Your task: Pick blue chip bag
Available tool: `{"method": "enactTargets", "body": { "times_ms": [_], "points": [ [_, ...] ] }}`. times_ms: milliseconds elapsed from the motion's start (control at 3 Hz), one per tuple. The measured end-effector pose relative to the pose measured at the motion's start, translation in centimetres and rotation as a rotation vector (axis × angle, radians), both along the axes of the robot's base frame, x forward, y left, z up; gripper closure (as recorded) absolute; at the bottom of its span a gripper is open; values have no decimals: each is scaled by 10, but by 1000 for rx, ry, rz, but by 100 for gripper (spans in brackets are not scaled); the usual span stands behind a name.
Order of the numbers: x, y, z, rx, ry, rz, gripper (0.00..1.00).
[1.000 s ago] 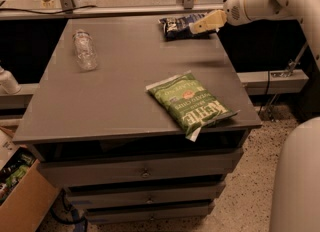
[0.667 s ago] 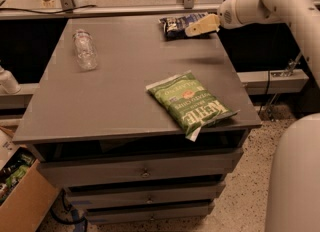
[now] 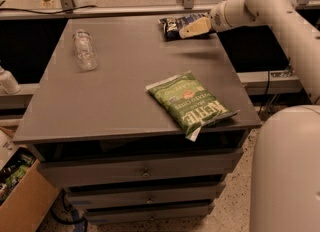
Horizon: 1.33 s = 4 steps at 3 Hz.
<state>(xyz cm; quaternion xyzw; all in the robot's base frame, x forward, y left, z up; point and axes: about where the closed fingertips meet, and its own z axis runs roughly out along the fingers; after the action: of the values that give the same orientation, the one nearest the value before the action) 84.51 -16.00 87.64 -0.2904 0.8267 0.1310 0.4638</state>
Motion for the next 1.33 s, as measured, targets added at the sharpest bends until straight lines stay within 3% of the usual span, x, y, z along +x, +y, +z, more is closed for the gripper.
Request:
{"method": "enactTargets", "body": {
  "times_ms": [333,1333],
  "points": [
    [10,-8,-14,2,26,-44,0],
    [9,-22,-34,8,66,-94,65]
  ]
}}
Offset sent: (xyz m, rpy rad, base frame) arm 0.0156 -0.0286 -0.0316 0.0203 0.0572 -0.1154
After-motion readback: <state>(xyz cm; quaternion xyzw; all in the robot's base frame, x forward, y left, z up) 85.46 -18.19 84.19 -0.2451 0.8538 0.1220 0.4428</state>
